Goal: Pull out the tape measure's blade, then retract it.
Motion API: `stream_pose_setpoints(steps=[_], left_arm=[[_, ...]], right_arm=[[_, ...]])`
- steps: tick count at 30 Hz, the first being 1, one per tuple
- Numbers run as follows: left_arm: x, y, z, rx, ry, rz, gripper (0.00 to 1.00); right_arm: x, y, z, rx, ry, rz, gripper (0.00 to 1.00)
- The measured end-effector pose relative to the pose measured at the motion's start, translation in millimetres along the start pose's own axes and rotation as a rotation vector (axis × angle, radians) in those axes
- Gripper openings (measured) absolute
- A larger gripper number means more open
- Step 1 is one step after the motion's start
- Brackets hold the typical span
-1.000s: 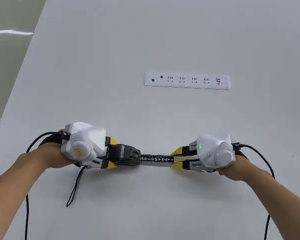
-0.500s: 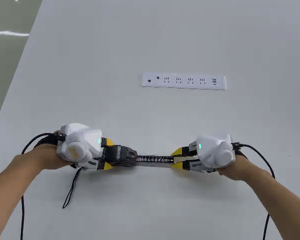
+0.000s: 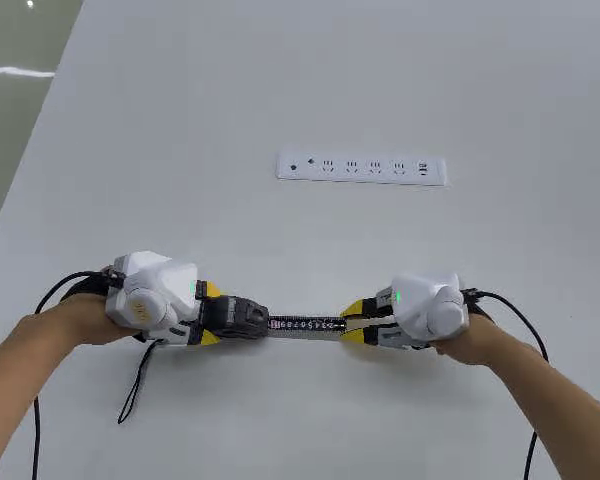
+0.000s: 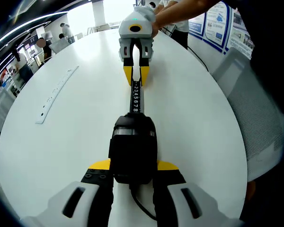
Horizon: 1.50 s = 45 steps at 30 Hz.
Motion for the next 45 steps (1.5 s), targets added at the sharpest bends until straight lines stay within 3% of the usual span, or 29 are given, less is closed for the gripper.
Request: stream_pose_setpoints(steps=[45], left_arm=[[-0.4, 0.8, -0.3, 0.001, -0.003, -0.007, 0.27]], right_arm=[[8.3, -15.4, 0.2, -0.002, -0.001, -0.014, 0.1]])
Point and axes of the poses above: the centre of the closed fingertips' face, and the gripper's own axes: y roughly forward along the fingers, z roughly to its right, x roughly out of its underside, the point moved 8 cm from there along -y, roughly backward along the fingers, and after that the axes turned 12 degrees about z, right-handed, at the moved point
